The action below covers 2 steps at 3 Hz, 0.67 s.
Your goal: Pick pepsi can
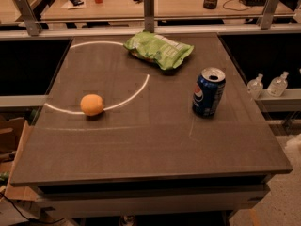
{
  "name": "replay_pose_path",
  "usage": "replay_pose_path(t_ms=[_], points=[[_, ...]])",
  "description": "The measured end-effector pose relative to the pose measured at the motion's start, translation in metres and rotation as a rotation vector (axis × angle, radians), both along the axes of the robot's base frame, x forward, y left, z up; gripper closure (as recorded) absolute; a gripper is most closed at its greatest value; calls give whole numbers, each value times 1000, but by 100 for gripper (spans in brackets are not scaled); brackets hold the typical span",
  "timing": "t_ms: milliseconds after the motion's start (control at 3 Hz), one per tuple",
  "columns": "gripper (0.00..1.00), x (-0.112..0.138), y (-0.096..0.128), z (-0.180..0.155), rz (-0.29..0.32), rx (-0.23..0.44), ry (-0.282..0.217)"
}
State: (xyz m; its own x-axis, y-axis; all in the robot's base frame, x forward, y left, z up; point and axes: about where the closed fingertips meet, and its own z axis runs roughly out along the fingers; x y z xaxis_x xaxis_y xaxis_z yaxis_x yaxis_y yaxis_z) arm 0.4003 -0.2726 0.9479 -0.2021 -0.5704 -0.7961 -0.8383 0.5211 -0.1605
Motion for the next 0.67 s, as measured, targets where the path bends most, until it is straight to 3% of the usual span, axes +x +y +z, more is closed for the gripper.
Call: replay_pose_path(t_ms=[333,667], points=[[0,-4,12,-8,11,153,-41],[0,-5,17,-21,-53,182,-37]])
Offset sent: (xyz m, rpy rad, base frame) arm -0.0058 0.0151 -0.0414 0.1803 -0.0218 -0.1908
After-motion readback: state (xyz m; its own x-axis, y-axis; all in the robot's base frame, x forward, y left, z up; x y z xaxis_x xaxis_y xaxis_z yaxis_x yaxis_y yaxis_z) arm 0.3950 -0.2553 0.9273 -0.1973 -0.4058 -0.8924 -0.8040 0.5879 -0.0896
